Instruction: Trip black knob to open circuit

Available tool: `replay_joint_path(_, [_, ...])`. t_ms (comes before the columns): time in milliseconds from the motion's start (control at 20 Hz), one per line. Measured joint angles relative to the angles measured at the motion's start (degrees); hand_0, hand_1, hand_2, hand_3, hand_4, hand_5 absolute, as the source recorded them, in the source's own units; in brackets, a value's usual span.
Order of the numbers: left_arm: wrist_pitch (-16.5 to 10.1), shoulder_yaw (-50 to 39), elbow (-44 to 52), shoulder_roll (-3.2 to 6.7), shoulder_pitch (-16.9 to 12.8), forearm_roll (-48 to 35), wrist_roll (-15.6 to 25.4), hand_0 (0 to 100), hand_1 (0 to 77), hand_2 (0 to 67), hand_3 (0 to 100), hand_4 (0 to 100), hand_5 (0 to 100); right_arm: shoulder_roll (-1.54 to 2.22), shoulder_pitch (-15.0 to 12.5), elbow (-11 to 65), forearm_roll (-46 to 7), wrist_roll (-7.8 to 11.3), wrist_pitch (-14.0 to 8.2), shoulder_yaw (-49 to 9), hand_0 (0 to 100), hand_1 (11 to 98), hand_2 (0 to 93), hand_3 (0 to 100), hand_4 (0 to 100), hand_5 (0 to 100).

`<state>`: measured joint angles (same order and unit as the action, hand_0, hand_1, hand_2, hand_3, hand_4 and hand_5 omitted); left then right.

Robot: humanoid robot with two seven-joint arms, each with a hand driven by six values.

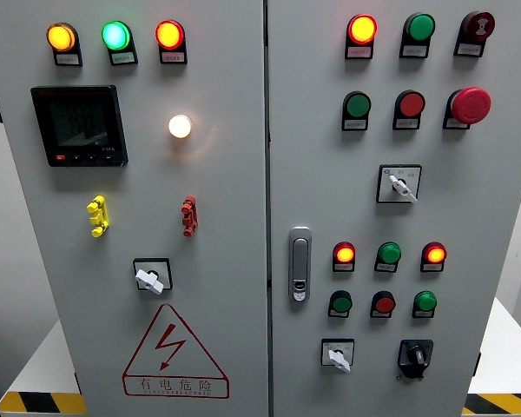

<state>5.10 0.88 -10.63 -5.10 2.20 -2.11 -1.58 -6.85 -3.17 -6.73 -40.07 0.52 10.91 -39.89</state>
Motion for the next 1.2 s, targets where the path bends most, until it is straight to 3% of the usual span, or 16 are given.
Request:
replay_joint_path(100, [0.0, 0.0, 0.0, 0.00, 0.0, 0.0, 0.0, 0, 0.0, 19.4, 26, 10, 9, 0.03, 0.2, -0.6, -7.3, -1.24, 2.7, -10.1, 38, 43.4, 0.0, 13, 2, 12])
replay_joint_path(250, [0.0, 0.0, 0.0, 0.00, 0.0, 0.0, 0.0, 0, 0.0, 19.4, 26, 10, 9, -0.01, 0.4, -1.9, -23.1, -3.06, 7.5, -29.6, 38, 43.4, 0.0, 13, 2, 12])
replay_joint_path(300, [0.0, 0.0, 0.0, 0.00, 0.0, 0.0, 0.0, 0, 0.0, 19.5, 26, 10, 9, -0.01, 0.5, -3.0, -26.7, -3.15, 8.3, -32.1, 38, 43.4, 0.0, 13, 2, 11])
replay_joint_path(400, [0.0, 0.0, 0.0, 0.00, 0.0, 0.0, 0.0, 0, 0.0, 19.4, 26, 10, 9, -0.01, 1.2, -4.7, -28.3, -3.02, 8.8, -31.5, 38, 43.4, 0.0, 13, 2, 11])
replay_joint_path(650, [0.0, 0.0, 0.0, 0.00, 0.0, 0.0, 0.0, 0, 0.0, 19.5, 26, 10, 9, -0.14, 4.3, -8.4, -20.1, -1.01, 9.5, -25.2, 39, 43.1, 0.0, 12, 1, 11])
replay_joint_path(850, [0.0, 0.0, 0.0, 0.00, 0.0, 0.0, 0.0, 0, 0.0, 19.4, 26, 10, 9, -0.17, 4.8, -8.7, -20.5, -0.65, 9.6, -26.6, 39, 43.1, 0.0, 12, 1, 11])
replay_joint_path(950, [0.0, 0.0, 0.0, 0.00, 0.0, 0.0, 0.0, 0, 0.0, 19.4, 26, 10, 9, -0.12, 4.9, -8.6, -25.4, -0.71, 10.1, -32.3, 39, 43.1, 0.0, 12, 1, 11])
replay_joint_path(1100, [0.0, 0.0, 0.0, 0.00, 0.0, 0.0, 0.0, 0, 0.0, 19.4, 26, 10, 9, -0.15, 5.5, -8.5, -41.7, -0.84, 12.5, -48.0, 39, 43.0, 0.0, 12, 1, 11])
replay_joint_path(1200, [0.0, 0.0, 0.0, 0.00, 0.0, 0.0, 0.0, 0, 0.0, 19.4, 26, 10, 9, -0.17, 6.1, -8.5, -49.7, -0.64, 13.4, -55.3, 39, 43.0, 0.0, 12, 1, 11])
